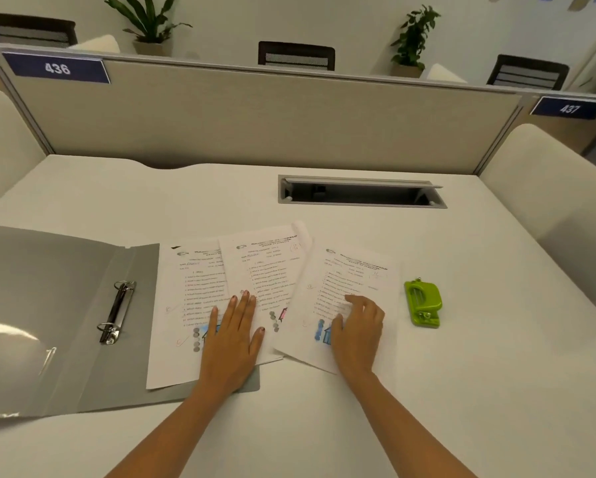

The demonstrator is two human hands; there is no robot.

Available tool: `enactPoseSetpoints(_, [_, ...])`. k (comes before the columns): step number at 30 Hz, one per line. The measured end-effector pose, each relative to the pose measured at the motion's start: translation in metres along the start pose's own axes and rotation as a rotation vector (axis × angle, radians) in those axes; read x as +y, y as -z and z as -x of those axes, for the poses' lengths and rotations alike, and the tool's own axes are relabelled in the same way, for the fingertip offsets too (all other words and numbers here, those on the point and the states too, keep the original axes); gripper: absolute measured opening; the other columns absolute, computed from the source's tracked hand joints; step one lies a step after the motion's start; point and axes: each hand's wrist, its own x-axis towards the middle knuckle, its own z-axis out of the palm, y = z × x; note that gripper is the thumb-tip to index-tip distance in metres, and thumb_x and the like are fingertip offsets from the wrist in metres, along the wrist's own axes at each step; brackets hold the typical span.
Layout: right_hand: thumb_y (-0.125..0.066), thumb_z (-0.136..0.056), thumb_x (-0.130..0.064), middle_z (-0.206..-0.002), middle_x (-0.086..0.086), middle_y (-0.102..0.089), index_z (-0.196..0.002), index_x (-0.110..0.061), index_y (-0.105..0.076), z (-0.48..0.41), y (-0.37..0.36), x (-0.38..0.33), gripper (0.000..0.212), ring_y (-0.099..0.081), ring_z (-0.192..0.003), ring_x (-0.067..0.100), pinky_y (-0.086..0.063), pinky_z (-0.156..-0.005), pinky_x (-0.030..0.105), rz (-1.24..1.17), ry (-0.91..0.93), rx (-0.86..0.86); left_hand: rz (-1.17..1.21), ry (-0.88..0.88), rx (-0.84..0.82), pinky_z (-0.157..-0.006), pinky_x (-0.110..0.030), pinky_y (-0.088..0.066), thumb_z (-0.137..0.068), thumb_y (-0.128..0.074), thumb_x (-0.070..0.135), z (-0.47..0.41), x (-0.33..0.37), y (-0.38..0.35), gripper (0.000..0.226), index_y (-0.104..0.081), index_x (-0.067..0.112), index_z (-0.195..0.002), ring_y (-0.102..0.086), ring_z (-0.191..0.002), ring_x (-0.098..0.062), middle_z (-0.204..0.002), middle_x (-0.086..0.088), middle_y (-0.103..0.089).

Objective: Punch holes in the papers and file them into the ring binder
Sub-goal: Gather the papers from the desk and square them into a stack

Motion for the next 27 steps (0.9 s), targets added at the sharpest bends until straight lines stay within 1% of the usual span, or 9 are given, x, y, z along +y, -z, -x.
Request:
enactPoseSetpoints(2, [-0.07,-0.076,-0.014,-0.124,0.009,-0.052,-0.117,-0.013,-0.055,-0.002,0.008,0.003,0.044,-0.042,-0.116,0.029,-0.039,-0.095,0.039,0.136,-0.194,0.063,0.018,0.003,0.013,-0.118,-0.039,-0.002,-0.096,-0.014,0.052,0.0,0.0,0.0,0.065,-0.02,0.017,-0.151,-0.022,-0.144,-0.018,-0.157,0.001,-0.023])
enactPoseSetpoints(5, [-0.072,-0.077,-0.035,-0.135,0.017,-0.039,-0.129,-0.009,-0.044,-0.002,0.016,0.009,0.065,-0.034,-0.12,0.034,-0.033,-0.098,0.043,0.224,-0.431,0.006,0.039,0.004,0.027,-0.119,-0.037,0.0,-0.095,-0.013,0.052,0.0,0.001,0.0,0.065,-0.019,0.018,-0.151,-0.02,-0.145,-0.018,-0.157,0.002,-0.022])
enactPoseSetpoints(8, [-0.073,-0.076,-0.041,-0.134,0.021,-0.037,-0.135,-0.004,-0.035,-0.002,0.024,0.015,0.08,-0.036,-0.116,0.034,-0.035,-0.095,0.039,0.223,-0.505,-0.007,0.042,0.011,0.027,-0.119,-0.037,0.001,-0.095,-0.012,0.053,-0.001,0.001,0.0,0.065,-0.018,0.019,-0.151,-0.018,-0.146,-0.018,-0.158,0.003,-0.021])
enactPoseSetpoints(12, [-0.075,-0.076,-0.038,-0.127,0.023,-0.044,-0.135,0.003,-0.031,-0.005,0.032,0.018,0.084,-0.042,-0.113,0.034,-0.036,-0.094,0.036,0.213,-0.511,-0.079,0.046,0.018,0.025,-0.119,-0.039,-0.003,-0.095,-0.019,0.049,-0.001,0.001,0.0,0.063,-0.017,0.02,-0.151,-0.015,-0.146,-0.018,-0.159,0.002,-0.018])
enactPoseSetpoints(15, [-0.075,-0.078,-0.023,-0.128,0.023,-0.049,-0.134,0.002,-0.034,-0.011,0.035,0.017,0.073,-0.047,-0.116,0.038,-0.041,-0.096,0.043,0.055,-0.564,-0.082,0.095,0.024,0.035,-0.12,-0.036,0.0,-0.095,-0.022,0.047,0.0,0.0,0.001,0.063,-0.016,0.019,-0.151,-0.007,-0.148,-0.018,-0.16,0.003,-0.013])
enactPoseSetpoints(18, [-0.064,-0.088,-0.015,-0.125,0.017,-0.057,-0.13,-0.005,-0.044,-0.015,0.043,0.012,0.048,-0.055,-0.112,0.037,-0.046,-0.091,0.045,-0.033,-0.572,-0.061,0.158,0.039,0.052,-0.12,-0.03,0.002,-0.095,-0.022,0.045,0.001,0.001,0.001,0.063,-0.014,0.018,-0.152,-0.003,-0.148,-0.015,-0.16,0.004,-0.009])
enactPoseSetpoints(22, [-0.054,-0.093,-0.014,-0.112,0.012,-0.065,-0.113,-0.01,-0.057,-0.016,0.06,0.0,0.02,-0.062,-0.095,0.032,-0.05,-0.078,0.038,-0.185,-0.488,0.01,0.266,0.057,0.082,-0.12,-0.025,0.003,-0.094,-0.021,0.047,0.002,0.001,0.004,0.063,-0.014,0.021,-0.152,0.0,-0.147,-0.008,-0.16,0.009,-0.008])
enactPoseSetpoints(25, [-0.055,-0.094,-0.014,-0.102,0.006,-0.064,-0.106,-0.013,-0.057,-0.02,0.074,-0.013,0.013,-0.06,-0.081,0.024,-0.048,-0.062,0.025,-0.359,-0.394,0.06,0.507,0.164,0.117,-0.119,-0.031,-0.002,-0.095,-0.027,0.047,-0.003,0.005,0.014,0.06,-0.018,0.025,-0.15,0.005,-0.146,-0.004,-0.159,0.017,-0.005])
enactPoseSetpoints(27, [-0.057,-0.093,-0.014,-0.096,-0.001,-0.06,-0.1,-0.019,-0.055,-0.025,0.083,-0.021,0.008,-0.058,-0.078,0.017,-0.044,-0.058,0.021,-0.467,-0.346,0.069,0.694,0.28,0.137,-0.119,-0.037,-0.002,-0.098,-0.032,0.041,-0.01,0.011,0.029,0.053,-0.024,0.026,-0.148,0.006,-0.146,-0.004,-0.158,0.019,-0.005])
